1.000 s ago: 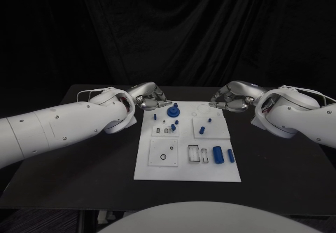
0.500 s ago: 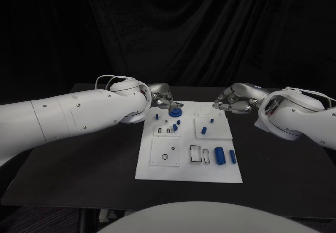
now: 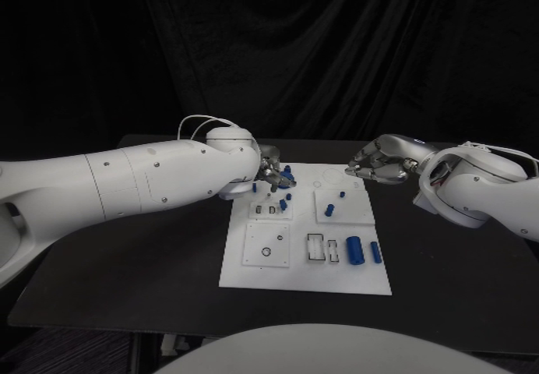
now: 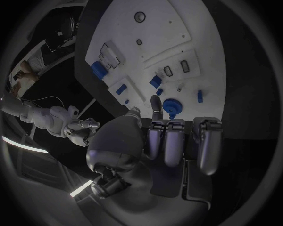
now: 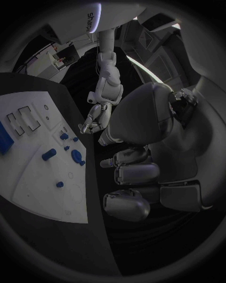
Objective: Assemble the parts on the task board
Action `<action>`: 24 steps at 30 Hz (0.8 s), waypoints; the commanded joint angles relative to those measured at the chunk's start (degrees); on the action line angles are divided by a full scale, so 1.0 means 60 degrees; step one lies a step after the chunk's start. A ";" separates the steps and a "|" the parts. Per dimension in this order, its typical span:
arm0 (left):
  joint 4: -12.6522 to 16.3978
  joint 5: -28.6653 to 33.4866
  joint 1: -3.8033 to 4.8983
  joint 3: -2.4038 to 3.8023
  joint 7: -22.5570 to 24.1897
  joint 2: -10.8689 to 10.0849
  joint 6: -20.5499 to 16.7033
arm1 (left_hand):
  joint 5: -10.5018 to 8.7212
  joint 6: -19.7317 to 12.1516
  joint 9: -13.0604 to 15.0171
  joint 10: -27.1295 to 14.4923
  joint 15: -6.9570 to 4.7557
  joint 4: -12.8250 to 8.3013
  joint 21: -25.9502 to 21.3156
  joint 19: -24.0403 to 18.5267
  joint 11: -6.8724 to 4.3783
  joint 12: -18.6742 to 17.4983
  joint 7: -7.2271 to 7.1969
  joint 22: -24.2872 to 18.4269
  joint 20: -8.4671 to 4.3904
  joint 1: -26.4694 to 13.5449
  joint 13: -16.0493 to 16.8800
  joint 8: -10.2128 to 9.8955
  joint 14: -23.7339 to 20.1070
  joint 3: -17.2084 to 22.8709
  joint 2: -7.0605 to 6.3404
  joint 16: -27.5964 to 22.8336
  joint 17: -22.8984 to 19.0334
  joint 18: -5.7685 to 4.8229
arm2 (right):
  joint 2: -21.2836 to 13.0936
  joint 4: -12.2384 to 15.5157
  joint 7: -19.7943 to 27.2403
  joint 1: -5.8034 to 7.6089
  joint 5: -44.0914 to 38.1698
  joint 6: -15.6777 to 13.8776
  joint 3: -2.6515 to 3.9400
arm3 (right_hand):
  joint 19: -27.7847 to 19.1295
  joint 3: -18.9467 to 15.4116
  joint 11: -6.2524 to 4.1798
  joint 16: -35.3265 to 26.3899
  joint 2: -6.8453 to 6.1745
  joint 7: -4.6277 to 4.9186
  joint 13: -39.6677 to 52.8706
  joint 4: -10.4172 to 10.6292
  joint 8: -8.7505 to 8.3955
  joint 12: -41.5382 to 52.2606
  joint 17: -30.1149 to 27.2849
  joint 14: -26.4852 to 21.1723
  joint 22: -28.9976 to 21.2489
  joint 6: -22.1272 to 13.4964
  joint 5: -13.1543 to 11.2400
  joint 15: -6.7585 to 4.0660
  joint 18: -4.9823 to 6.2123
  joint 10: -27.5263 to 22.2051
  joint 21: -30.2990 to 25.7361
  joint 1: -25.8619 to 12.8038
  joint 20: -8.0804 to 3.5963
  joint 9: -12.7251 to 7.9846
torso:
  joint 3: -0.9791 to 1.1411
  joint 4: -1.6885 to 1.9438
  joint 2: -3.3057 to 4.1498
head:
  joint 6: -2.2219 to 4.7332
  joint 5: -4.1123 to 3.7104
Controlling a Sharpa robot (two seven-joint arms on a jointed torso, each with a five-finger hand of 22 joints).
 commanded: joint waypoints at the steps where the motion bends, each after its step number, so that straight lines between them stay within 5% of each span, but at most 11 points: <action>1: -0.0049 -0.0027 0.0017 0.0009 -0.0551 0.0112 0.0475 | -0.0043 0.0058 0.0028 0.1014 -0.0073 -0.0007 0.0039 0.0399 -0.0097 0.0033 -0.0024 0.1759 -0.0099 -0.0067 0.2512 -0.0062 0.0993 -0.0042 0.0038 0.0024 0.2512 -0.0147 | -0.0018 0.0024 -0.0209 0.0018 -0.0011 0.0024 0.0005 | -0.0006 0.0049 0.0010 -0.0056 -0.0030 0.0006 0.1107 -0.0002 0.0004 -0.0062 0.1067 0.0254 0.1618 0.0080 0.0057 -0.0038 -0.0135 -0.0077 -0.0069 0.0108 -0.0026 -0.0015 | 0.0017 -0.0021 -0.0004 | -0.0001 0.0030; 8: -0.0273 -0.0027 -0.0070 0.0007 -0.0684 0.0292 0.0299 | 0.0068 0.0210 -0.0043 0.1014 -0.0116 -0.0046 0.0021 0.0413 -0.0121 0.0033 -0.0027 0.1756 -0.0158 0.0147 0.2512 -0.0672 0.0993 -0.0057 0.0062 0.0024 0.2512 -0.0148 | 0.0004 0.0017 -0.0212 0.0018 -0.0011 -0.0059 0.0005 | -0.0091 0.0071 0.0023 -0.0149 -0.0075 0.0022 0.0959 0.0006 -0.0004 -0.0243 0.0979 0.0200 0.1570 0.0082 0.0095 -0.0028 -0.0102 -0.0300 -0.0237 0.0160 -0.0023 -0.0028 | -0.0012 0.0057 -0.0031 | -0.0001 -0.0098; 17: -0.0403 -0.0027 -0.0248 0.0007 -0.0795 0.0341 0.0004 | 0.0202 0.0485 -0.0019 0.1014 -0.0155 -0.0061 0.0028 0.0453 -0.0163 0.0033 -0.0071 0.1794 -0.0193 0.0347 0.2512 -0.0957 0.0993 -0.0051 0.0034 0.0024 0.2512 -0.0157 | -0.0008 0.0016 -0.0195 0.0018 -0.0012 -0.0227 0.0005 | -0.0160 0.0102 0.0040 -0.0224 -0.0108 0.0040 0.0861 0.0014 -0.0009 -0.0368 0.0910 0.0152 0.1533 0.0092 0.0156 -0.0012 -0.0077 -0.0454 -0.0367 0.0208 -0.0013 -0.0041 | -0.0022 0.0054 -0.0042 | -0.0001 -0.0110; 24: -0.0434 -0.0027 -0.0435 0.0007 -0.0795 0.0394 -0.0119 | 0.0008 0.0728 0.0054 0.1014 -0.0189 0.0006 0.0023 0.0466 -0.0196 0.0033 -0.0104 0.1799 -0.0227 0.0171 0.2512 -0.1124 0.0993 -0.0150 0.0117 0.0024 0.2512 -0.0158 | 0.0077 -0.0020 -0.0145 0.0016 -0.0012 -0.0203 0.0005 | -0.0201 0.0132 0.0052 -0.0257 -0.0124 0.0053 0.0797 0.0012 -0.0015 -0.0451 0.0881 0.0129 0.1513 0.0095 0.0192 -0.0002 -0.0063 -0.0555 -0.0442 0.0251 -0.0004 -0.0052 | -0.0020 0.0051 -0.0040 | -0.0001 -0.0123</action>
